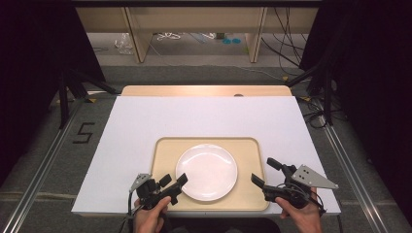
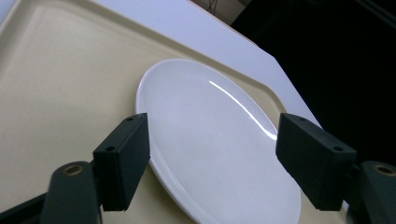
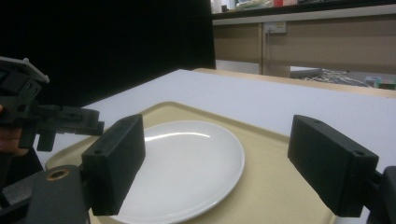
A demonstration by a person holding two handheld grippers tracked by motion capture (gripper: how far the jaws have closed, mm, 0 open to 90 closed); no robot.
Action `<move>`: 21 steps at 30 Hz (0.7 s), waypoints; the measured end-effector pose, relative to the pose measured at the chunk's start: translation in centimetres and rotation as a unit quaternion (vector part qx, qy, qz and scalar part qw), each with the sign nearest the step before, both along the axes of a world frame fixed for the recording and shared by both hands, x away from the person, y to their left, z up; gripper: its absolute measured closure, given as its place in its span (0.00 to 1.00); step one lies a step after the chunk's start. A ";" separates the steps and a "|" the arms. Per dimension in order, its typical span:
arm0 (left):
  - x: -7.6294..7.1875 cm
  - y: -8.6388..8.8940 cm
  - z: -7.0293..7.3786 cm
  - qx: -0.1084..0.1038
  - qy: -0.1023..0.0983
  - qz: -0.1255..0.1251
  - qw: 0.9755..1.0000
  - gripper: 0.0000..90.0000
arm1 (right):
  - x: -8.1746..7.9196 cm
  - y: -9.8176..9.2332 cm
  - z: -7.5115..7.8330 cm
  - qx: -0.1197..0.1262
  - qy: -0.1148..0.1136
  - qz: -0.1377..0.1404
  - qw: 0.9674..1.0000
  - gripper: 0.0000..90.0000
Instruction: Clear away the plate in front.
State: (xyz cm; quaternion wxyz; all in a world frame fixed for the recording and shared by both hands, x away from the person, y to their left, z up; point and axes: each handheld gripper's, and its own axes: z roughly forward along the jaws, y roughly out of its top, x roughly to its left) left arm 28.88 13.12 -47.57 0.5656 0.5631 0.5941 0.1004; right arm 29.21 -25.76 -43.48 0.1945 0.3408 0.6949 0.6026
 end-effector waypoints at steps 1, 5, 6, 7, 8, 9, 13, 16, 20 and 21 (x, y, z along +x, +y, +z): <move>0.1 0.1 0.2 0.004 -0.006 0.001 1.000 0.18 | 0.0 0.0 0.0 0.000 -0.001 0.000 1.000 0.22; 0.2 0.7 0.8 0.043 -0.042 -0.016 0.998 0.17 | 0.2 0.0 -0.2 -0.001 -0.007 0.001 1.000 0.22; 0.3 0.9 0.9 0.050 -0.049 -0.019 0.997 0.17 | 0.1 -0.1 -0.1 0.000 0.002 -0.004 1.000 0.22; 0.3 1.1 1.0 0.050 -0.056 -0.023 0.997 0.17 | 0.1 -0.1 -0.1 0.000 0.003 -0.003 1.000 0.22; 0.2 1.2 1.1 0.048 -0.063 -0.019 0.997 0.17 | 0.0 0.0 -0.1 0.000 0.003 -0.002 1.000 0.22; 0.2 1.4 1.2 0.051 -0.071 -0.021 0.996 0.17 | 0.1 0.0 -0.1 0.000 0.000 -0.001 1.000 0.22; 0.3 2.0 1.9 0.057 -0.106 -0.011 0.993 0.17 | 0.2 0.0 -0.2 -0.002 -0.007 0.002 1.000 0.22; 0.2 2.7 2.0 0.062 -0.123 -0.010 0.990 0.17 | 0.2 0.0 -0.2 -0.001 -0.009 0.002 1.000 0.22; -0.1 3.6 2.0 0.087 -0.141 -0.009 0.986 0.17 | 0.2 0.0 -0.2 0.001 -0.009 0.002 1.000 0.22; -0.2 3.7 2.0 0.086 -0.145 -0.007 0.986 0.17 | 0.2 0.0 -0.2 -0.002 -0.009 0.001 1.000 0.22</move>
